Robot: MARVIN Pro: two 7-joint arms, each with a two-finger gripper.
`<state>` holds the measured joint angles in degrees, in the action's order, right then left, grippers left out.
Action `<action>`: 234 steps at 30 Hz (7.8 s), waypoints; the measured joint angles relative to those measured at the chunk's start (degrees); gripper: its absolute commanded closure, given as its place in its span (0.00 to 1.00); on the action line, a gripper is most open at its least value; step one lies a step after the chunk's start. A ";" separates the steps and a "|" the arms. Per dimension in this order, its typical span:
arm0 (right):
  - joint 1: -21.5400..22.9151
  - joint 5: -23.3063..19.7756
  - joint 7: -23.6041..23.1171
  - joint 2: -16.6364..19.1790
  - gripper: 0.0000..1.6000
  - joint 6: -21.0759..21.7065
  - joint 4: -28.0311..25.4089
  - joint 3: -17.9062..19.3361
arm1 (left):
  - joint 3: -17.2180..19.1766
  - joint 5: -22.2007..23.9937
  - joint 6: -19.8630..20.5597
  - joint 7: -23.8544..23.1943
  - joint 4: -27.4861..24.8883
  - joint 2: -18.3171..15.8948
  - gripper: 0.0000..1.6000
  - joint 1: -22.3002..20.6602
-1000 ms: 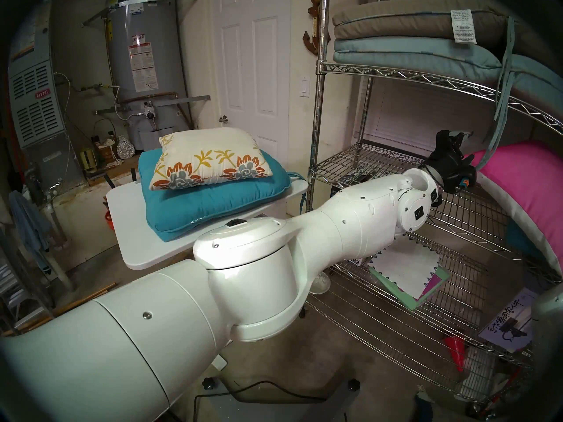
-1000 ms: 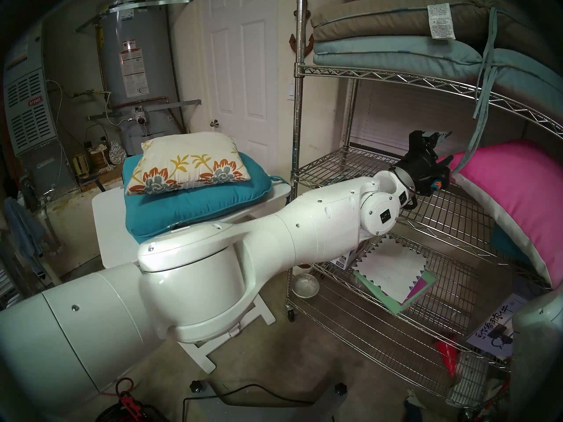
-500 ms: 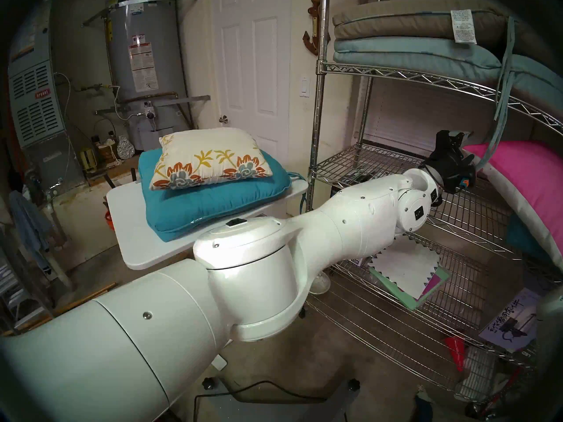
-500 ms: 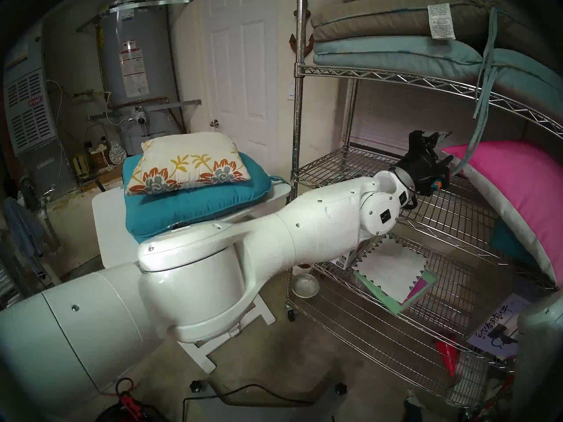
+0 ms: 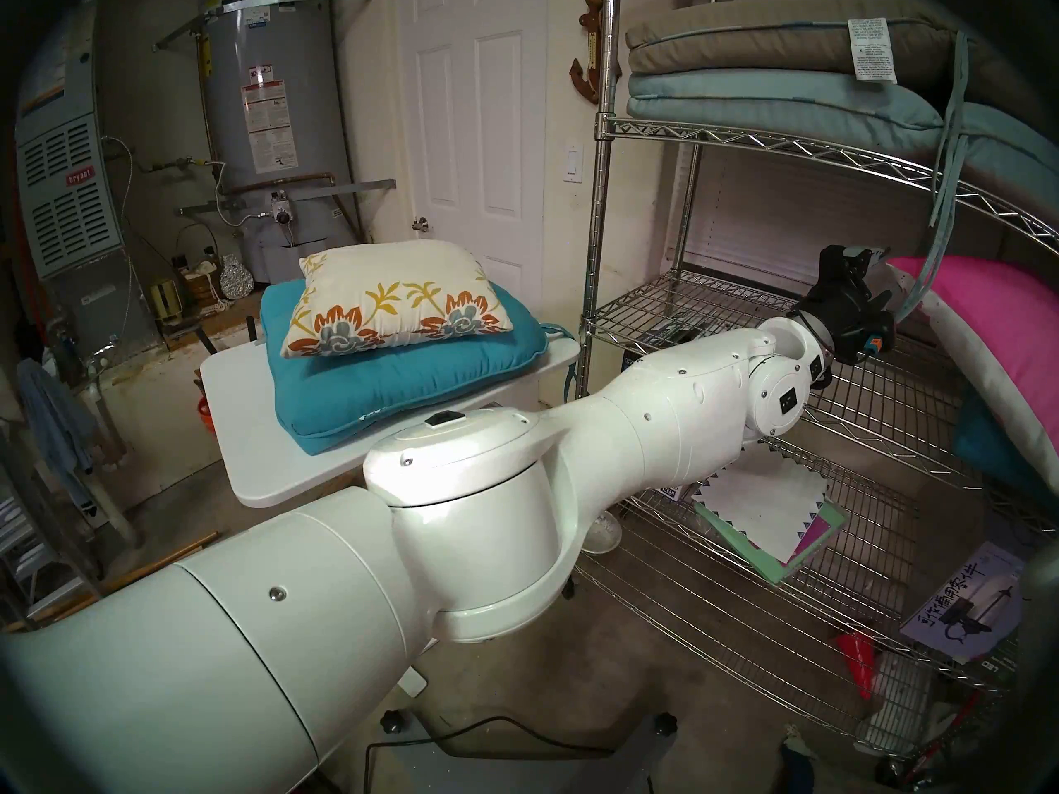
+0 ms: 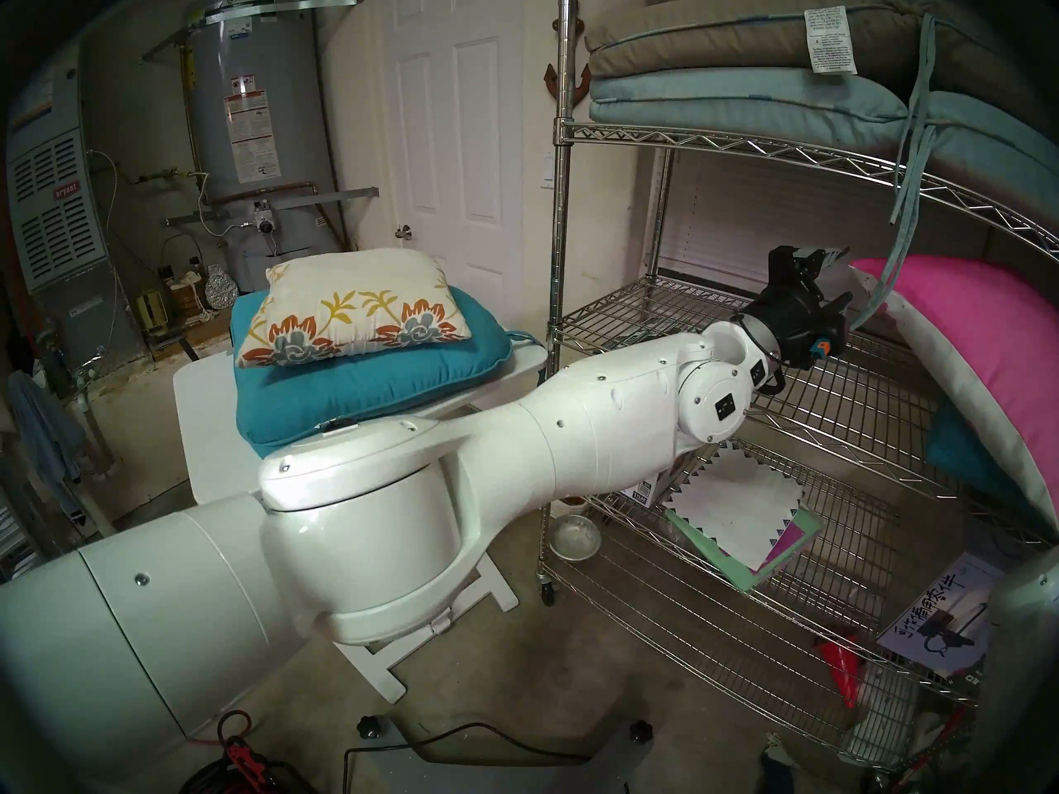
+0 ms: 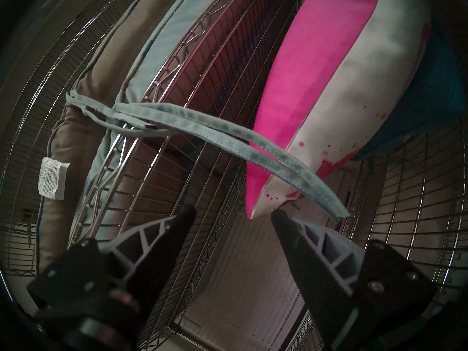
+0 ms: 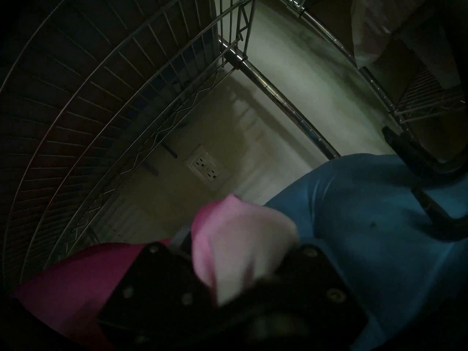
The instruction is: Put cushion on the shelf
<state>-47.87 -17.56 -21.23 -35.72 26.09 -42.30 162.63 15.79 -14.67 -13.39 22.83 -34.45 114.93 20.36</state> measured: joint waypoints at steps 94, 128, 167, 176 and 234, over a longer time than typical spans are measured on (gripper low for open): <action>0.77 15.24 2.52 11.85 0.65 -7.84 12.96 1.64 | -0.83 2.07 0.00 -0.01 0.10 0.00 0.24 -0.05; 2.96 17.39 5.20 15.22 0.00 -13.43 16.29 2.37 | -1.21 2.69 0.00 0.04 0.13 -0.01 0.24 -0.32; 10.05 4.52 5.24 16.74 0.00 -15.88 26.53 2.45 | -2.27 3.46 0.02 0.58 0.18 -0.01 0.24 -1.14; 9.81 2.43 4.14 16.75 0.00 -15.43 28.02 2.46 | -2.55 3.68 0.02 0.79 0.21 0.00 0.24 -1.27; 0.16 -7.43 -6.12 18.11 0.00 -15.42 32.06 2.50 | -3.43 4.97 0.02 1.10 0.32 0.00 0.24 -1.52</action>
<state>-47.71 -24.99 -27.35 -17.61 10.67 -10.25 165.13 12.36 -9.70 -13.38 23.93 -34.13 114.93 18.84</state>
